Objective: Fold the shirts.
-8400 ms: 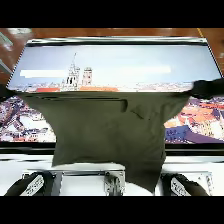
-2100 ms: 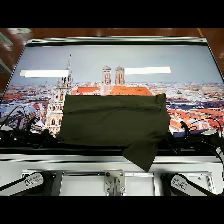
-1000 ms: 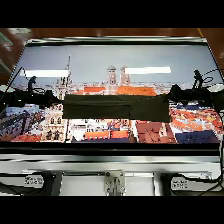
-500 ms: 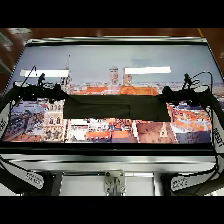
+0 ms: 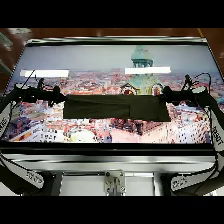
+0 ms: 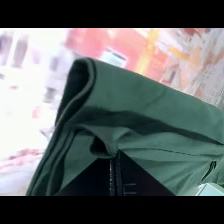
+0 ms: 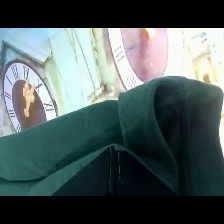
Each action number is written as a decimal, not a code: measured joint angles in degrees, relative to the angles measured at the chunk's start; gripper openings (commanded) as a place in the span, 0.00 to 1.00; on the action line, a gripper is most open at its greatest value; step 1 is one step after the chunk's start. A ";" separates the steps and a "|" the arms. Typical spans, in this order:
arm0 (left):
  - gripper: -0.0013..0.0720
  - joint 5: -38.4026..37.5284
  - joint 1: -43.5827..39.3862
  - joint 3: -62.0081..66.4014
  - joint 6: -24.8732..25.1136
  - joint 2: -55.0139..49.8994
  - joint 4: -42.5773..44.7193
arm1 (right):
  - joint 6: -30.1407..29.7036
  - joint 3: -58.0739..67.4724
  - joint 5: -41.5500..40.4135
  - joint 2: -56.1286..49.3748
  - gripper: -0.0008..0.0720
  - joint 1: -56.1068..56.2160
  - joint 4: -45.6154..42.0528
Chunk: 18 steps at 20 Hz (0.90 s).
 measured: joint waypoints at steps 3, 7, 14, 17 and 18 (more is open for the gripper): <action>0.75 0.17 0.20 0.02 -1.07 -0.04 0.52 | 0.98 0.00 -0.09 0.00 0.61 0.48 -1.36; 0.83 -2.64 1.44 1.07 -3.06 -0.04 0.90 | -0.02 0.00 1.64 0.96 0.91 -0.44 -2.58; 0.83 -13.79 4.85 4.46 -3.76 2.84 1.18 | -1.77 0.02 11.17 3.50 0.94 -6.51 -12.98; 0.83 -16.11 4.11 4.74 -3.56 5.27 1.22 | -2.75 0.00 14.75 1.55 0.94 -7.52 -12.35; 0.83 -16.57 3.61 4.81 -3.52 6.03 1.20 | -2.95 0.00 15.50 0.52 0.94 -7.69 -11.41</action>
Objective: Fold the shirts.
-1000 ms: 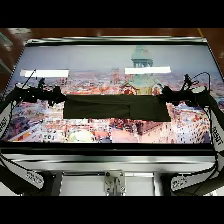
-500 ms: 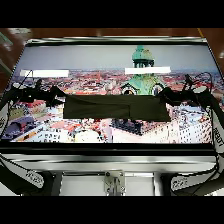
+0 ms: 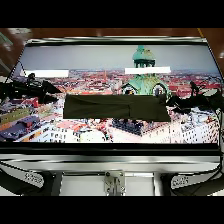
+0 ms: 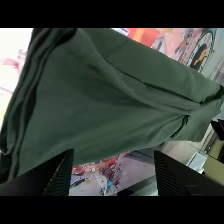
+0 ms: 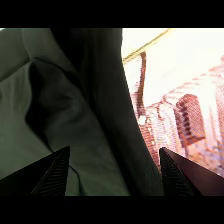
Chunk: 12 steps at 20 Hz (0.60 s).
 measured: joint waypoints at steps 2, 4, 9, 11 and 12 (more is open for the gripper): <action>0.83 -0.85 -1.25 0.11 0.07 1.60 -0.02 | -0.46 0.00 1.44 -1.97 0.93 -0.13 2.58; 0.83 -1.20 -2.62 0.15 0.13 2.99 0.00 | -0.85 0.04 2.84 -3.87 0.93 -0.33 6.25; 0.83 -1.66 -6.49 0.20 0.42 4.96 -1.03 | -1.55 -0.17 2.73 -7.08 0.10 -0.26 11.26; 0.80 -1.62 -8.22 0.20 1.84 5.25 -2.38 | -3.08 -0.09 3.37 -7.06 0.10 -0.24 13.22; 0.51 -1.46 -9.16 0.20 2.86 5.33 -3.32 | -4.31 -0.07 4.07 -6.51 0.10 -0.33 14.29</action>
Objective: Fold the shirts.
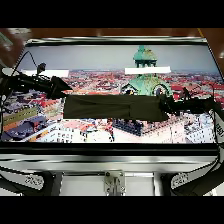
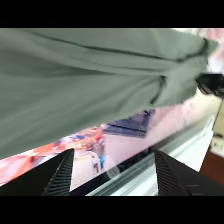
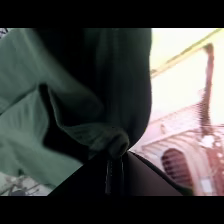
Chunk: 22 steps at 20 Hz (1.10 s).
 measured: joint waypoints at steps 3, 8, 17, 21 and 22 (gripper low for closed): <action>0.14 2.78 -4.13 0.00 3.37 0.09 -2.84 | -2.69 0.04 2.19 3.61 0.10 0.00 1.90; 0.07 14.01 -16.17 0.02 6.73 -2.10 -4.63 | -0.94 0.04 6.73 13.94 0.10 0.00 3.13; 0.06 30.14 -38.47 0.00 7.78 -10.71 -11.69 | 10.12 0.04 15.76 36.70 0.10 0.00 2.36; 0.06 33.62 -46.16 0.04 7.89 -14.19 -20.06 | 13.70 0.04 17.11 42.93 0.10 0.00 0.70; 0.06 34.47 -47.74 0.15 7.91 -15.17 -22.29 | 14.40 0.04 17.35 43.67 0.10 0.00 0.61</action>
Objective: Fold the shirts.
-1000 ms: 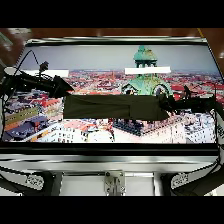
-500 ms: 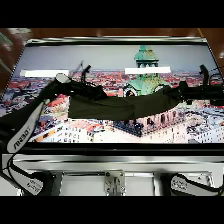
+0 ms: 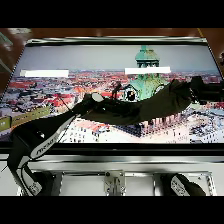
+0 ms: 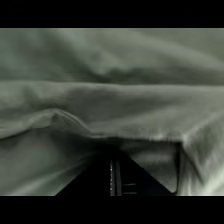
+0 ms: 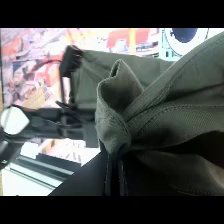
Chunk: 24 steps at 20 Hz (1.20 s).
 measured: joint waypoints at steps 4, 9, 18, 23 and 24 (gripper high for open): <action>0.06 2.36 -2.78 1.16 0.48 -2.99 -6.64 | 1.79 0.00 1.09 1.46 0.10 0.00 0.42; 0.06 3.08 5.09 1.73 2.36 -0.98 -5.79 | 2.97 0.00 -0.87 1.42 0.10 4.76 -0.13; 0.06 -2.40 37.99 1.79 2.10 22.45 4.26 | 3.43 0.00 -30.32 -16.06 0.10 39.23 0.76; 0.06 -13.90 48.04 1.79 3.08 34.07 7.02 | -1.03 0.00 -46.47 -33.53 0.15 53.79 18.60; 0.06 -15.63 48.65 1.77 3.23 35.60 8.07 | -4.35 0.00 -47.82 -36.13 0.38 55.12 25.31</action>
